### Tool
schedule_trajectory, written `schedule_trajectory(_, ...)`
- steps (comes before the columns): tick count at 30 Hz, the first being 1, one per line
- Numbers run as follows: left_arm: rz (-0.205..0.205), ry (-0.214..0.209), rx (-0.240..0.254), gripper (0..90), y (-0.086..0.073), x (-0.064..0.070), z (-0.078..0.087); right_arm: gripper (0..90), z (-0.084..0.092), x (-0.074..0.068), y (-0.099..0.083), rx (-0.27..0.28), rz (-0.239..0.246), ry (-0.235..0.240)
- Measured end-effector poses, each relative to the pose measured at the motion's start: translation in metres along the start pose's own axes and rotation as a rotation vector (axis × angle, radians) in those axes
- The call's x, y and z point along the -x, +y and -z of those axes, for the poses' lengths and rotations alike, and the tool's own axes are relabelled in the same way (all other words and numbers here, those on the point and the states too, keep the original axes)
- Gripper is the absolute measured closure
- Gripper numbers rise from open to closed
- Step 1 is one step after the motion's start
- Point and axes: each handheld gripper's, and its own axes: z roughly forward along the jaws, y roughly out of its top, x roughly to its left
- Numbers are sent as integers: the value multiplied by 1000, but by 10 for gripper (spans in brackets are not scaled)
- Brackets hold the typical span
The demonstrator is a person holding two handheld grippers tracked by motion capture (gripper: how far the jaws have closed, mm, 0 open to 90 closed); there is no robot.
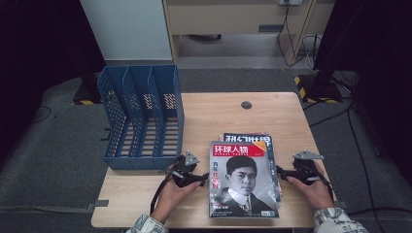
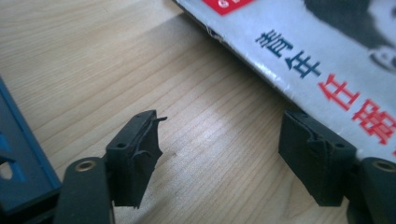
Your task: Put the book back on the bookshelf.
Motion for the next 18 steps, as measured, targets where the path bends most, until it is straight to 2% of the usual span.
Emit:
schedule_trajectory(2,11,-19,19,296,1,0,5,135,0,0,0,1,1,0)
schedule_trajectory(3,19,-25,45,309,3,2,10,133,0,0,0,1,2,-2)
schedule_trajectory(6,20,-33,62,316,5,5,14,132,1,0,1,-10,11,0)
schedule_trajectory(7,21,-37,68,316,5,6,14,147,4,0,3,7,16,-14)
schedule_trajectory(8,24,-48,74,316,6,7,14,147,4,0,3,7,16,-14)
schedule_trajectory(13,37,-98,110,288,11,15,13,158,22,-3,13,89,17,-21)
schedule_trajectory(15,30,-111,111,280,14,18,12,131,29,-7,16,111,37,7)
schedule_trajectory(17,20,-118,105,247,16,19,10,163,35,-13,19,135,66,72)
schedule_trajectory(18,14,-118,101,247,18,20,8,163,35,-13,19,135,66,72)
